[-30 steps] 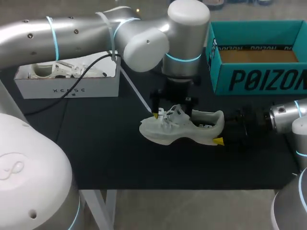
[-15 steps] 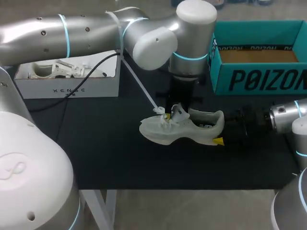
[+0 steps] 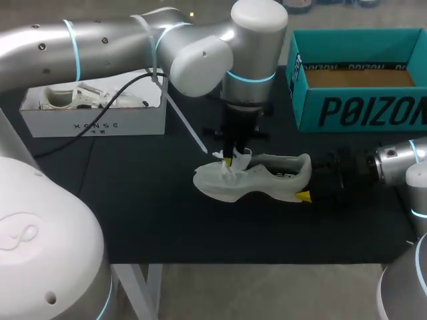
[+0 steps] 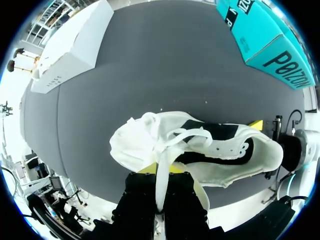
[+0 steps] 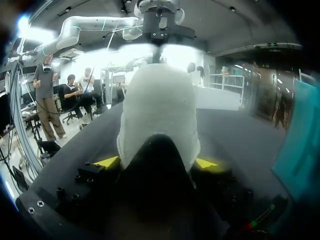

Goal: Take the shoe out of the shoebox, open the shoe tongue, remove and reinsert the insole, then place the shoe into the shoebox

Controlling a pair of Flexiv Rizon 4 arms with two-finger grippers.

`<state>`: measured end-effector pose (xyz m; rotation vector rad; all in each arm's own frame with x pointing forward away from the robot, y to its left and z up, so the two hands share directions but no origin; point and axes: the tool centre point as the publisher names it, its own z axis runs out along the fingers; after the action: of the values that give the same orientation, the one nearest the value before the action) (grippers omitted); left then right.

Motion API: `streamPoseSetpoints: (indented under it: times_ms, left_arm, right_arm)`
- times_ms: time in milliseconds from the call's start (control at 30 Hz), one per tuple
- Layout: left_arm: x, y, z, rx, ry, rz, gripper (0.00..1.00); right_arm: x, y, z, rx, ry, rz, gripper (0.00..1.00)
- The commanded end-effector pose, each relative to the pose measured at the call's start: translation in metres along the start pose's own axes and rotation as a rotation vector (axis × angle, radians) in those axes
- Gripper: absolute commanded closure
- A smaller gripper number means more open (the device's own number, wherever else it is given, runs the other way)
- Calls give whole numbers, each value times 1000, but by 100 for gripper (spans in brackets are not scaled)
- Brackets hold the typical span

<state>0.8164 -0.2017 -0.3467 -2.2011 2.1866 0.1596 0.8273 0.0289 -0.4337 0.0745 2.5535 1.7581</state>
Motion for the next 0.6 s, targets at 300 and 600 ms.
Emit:
streamPoseSetpoints:
  times_ms: [300,600]
  left_arm:
    - [-2,2,0,5,43,65,0]
    - [1,6,-34,61,74,218,0]
  right_arm:
    - [-1,-5,5,2,-2,2,100]
    - [-1,-5,5,2,-2,2,100]
